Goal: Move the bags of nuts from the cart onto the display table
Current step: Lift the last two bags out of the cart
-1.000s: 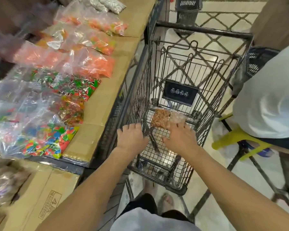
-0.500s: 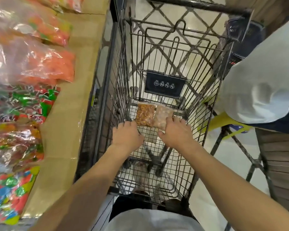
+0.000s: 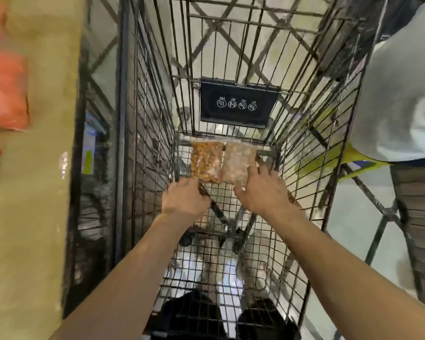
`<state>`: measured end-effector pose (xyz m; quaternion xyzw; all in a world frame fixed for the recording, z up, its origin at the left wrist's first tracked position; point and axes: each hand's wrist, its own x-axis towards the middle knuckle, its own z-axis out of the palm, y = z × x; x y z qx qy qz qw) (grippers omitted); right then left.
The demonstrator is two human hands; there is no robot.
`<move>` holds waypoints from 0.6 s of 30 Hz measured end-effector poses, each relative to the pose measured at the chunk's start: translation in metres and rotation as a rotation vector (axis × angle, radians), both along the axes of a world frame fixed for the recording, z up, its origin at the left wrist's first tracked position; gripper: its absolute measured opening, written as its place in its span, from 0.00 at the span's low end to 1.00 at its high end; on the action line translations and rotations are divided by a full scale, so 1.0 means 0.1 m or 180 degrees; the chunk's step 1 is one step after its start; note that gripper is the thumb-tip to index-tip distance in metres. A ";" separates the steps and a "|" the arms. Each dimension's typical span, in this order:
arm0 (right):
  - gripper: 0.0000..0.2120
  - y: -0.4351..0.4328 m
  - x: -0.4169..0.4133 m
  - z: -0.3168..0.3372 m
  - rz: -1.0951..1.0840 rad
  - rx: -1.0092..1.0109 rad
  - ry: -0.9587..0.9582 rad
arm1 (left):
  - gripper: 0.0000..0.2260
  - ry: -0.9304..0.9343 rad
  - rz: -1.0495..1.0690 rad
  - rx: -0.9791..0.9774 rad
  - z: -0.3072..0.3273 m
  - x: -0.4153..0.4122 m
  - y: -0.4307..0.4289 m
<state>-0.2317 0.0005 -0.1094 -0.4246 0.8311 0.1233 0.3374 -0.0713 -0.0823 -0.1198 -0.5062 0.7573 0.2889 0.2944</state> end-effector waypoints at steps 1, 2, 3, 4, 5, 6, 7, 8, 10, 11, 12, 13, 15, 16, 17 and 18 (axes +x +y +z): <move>0.32 -0.01 -0.03 -0.11 -0.0047 0.0020 -0.0026 | 0.23 -0.0020 0.0078 0.0052 -0.11 -0.02 -0.03; 0.32 -0.01 -0.06 -0.21 -0.0096 0.0042 -0.0057 | 0.25 -0.0036 0.0162 0.0100 -0.21 -0.04 -0.05; 0.32 -0.02 -0.08 -0.31 -0.0142 0.0066 -0.0089 | 0.26 -0.0047 0.0237 0.0144 -0.31 -0.06 -0.07; 0.33 -0.03 -0.10 -0.41 -0.0193 0.0077 -0.0121 | 0.27 -0.0051 0.0319 0.0188 -0.40 -0.08 -0.08; 0.33 -0.04 -0.12 -0.52 -0.0243 0.0081 -0.0146 | 0.28 -0.0045 0.0412 0.0224 -0.50 -0.09 -0.10; 0.33 -0.04 -0.13 -0.63 -0.0299 0.0086 -0.0168 | 0.28 -0.0029 0.0509 0.0281 -0.59 -0.10 -0.11; 0.34 -0.06 -0.15 -0.72 -0.0345 0.0095 -0.0173 | 0.27 -0.0003 0.0585 0.0332 -0.68 -0.11 -0.13; 0.34 -0.08 -0.16 -0.82 -0.0392 0.0085 -0.0186 | 0.26 0.0019 0.0631 0.0354 -0.77 -0.13 -0.15; 0.36 -0.15 -0.20 -1.01 -0.0621 0.0045 -0.0282 | 0.22 0.0051 0.0741 0.0354 -0.99 -0.15 -0.23; 0.37 -0.19 -0.23 -1.08 -0.0862 0.0031 -0.0377 | 0.20 0.0108 0.0868 0.0340 -1.07 -0.16 -0.26; 0.38 -0.23 -0.26 -1.16 -0.1135 -0.0005 -0.0487 | 0.19 0.0188 0.1019 0.0302 -1.14 -0.18 -0.30; 0.38 -0.29 -0.28 -1.24 -0.1405 -0.0084 -0.0577 | 0.17 0.0263 0.1180 0.0244 -1.23 -0.22 -0.34; 0.36 -0.35 -0.33 -1.42 -0.1873 -0.0314 -0.0711 | 0.17 0.0413 0.1462 0.0095 -1.41 -0.29 -0.43; 0.36 -0.39 -0.36 -1.50 -0.2034 -0.0406 -0.0761 | 0.19 0.0497 0.1638 0.0081 -1.50 -0.32 -0.47; 0.35 -0.42 -0.39 -1.55 -0.2170 -0.0428 -0.0817 | 0.20 0.0607 0.1850 0.0116 -1.57 -0.36 -0.50; 0.32 -0.44 -0.42 -1.62 -0.2291 -0.0471 -0.0885 | 0.21 0.0687 0.2045 0.0167 -1.64 -0.40 -0.54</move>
